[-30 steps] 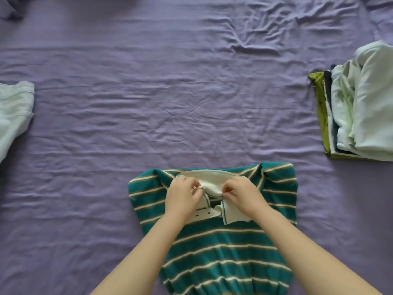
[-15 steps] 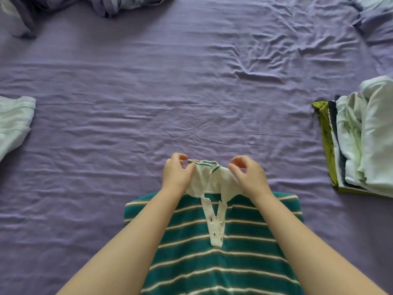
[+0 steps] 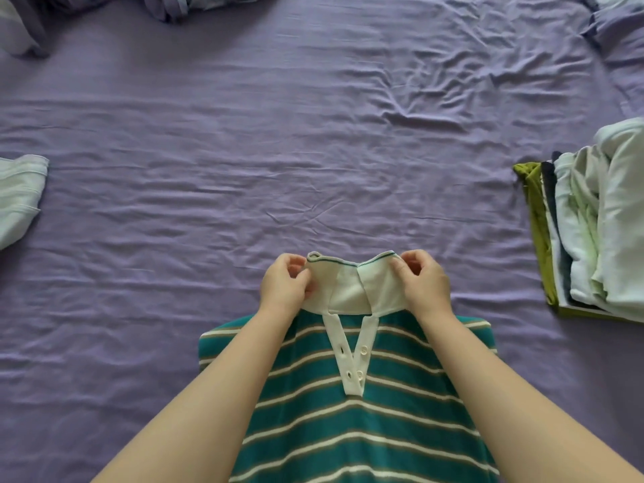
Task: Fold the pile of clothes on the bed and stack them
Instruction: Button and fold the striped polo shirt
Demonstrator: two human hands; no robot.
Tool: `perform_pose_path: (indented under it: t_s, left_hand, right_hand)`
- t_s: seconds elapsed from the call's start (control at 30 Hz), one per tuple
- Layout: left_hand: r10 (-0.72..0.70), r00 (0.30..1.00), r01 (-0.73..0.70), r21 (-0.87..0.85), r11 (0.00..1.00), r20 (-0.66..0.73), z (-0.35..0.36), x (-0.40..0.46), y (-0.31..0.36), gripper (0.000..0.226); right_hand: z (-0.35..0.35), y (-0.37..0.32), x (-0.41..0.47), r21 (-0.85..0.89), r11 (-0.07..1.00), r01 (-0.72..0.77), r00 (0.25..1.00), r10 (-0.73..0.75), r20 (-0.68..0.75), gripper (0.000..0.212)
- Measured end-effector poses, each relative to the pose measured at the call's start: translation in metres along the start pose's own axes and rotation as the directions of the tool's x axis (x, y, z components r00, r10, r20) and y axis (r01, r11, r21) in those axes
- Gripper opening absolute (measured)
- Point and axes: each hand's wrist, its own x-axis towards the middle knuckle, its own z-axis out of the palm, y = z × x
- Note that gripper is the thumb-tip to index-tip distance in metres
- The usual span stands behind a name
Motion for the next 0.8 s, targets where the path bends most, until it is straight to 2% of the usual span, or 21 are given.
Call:
perform_pose_path:
  t_s: [0.1,0.2,0.27,0.37,0.5,0.6,0.7,0.77,0.8]
  left_hand:
    - [0.123,0.992,-0.120,0.090,0.989,-0.039,0.003,-0.023,-0.007,0.025]
    - [0.146,0.989,-0.147,0.142,0.979,0.017,0.013,-0.059,-0.027,0.010]
    - [0.083,0.993,-0.098,0.184,0.978,0.087,0.025,-0.082,-0.044,0.009]
    - [0.003,0.992,-0.042,0.302,0.952,0.127,0.041,-0.105,-0.067,0.005]
    - [-0.023,0.997,-0.003,0.309,0.951,0.078,0.055,-0.120,-0.086,0.003]
    - [0.001,1.000,-0.007,0.266,0.964,0.022,0.060,-0.126,-0.091,0.001]
    - [0.065,0.998,-0.067,0.247,0.967,0.017,0.060,-0.131,-0.096,0.015]
    - [0.155,0.986,-0.167,0.359,0.918,0.063,0.057,-0.129,-0.099,0.031]
    - [0.217,0.969,-0.246,0.459,0.854,0.116,0.054,-0.124,-0.098,0.036]
  right_hand:
    - [-0.006,0.001,-0.021,-0.147,0.978,0.148,0.988,-0.152,-0.017,0.026]
    - [-0.007,0.006,-0.059,-0.142,0.954,0.264,0.964,-0.259,0.056,0.018]
    - [-0.001,0.015,-0.086,-0.092,0.970,0.224,0.962,-0.205,0.178,0.012]
    - [0.011,0.036,-0.120,-0.131,0.980,0.151,0.950,-0.108,0.293,0.007]
    - [0.020,0.055,-0.140,-0.091,0.995,0.032,0.955,-0.003,0.298,0.010]
    - [0.022,0.057,-0.142,-0.077,0.997,0.024,0.956,0.000,0.294,0.012]
    - [0.024,0.057,-0.144,-0.109,0.993,0.035,0.957,-0.001,0.291,0.012]
    - [0.025,0.057,-0.143,-0.134,0.991,0.028,0.958,0.012,0.286,0.009]
    - [0.026,0.057,-0.141,-0.147,0.989,0.020,0.958,0.023,0.287,0.009]
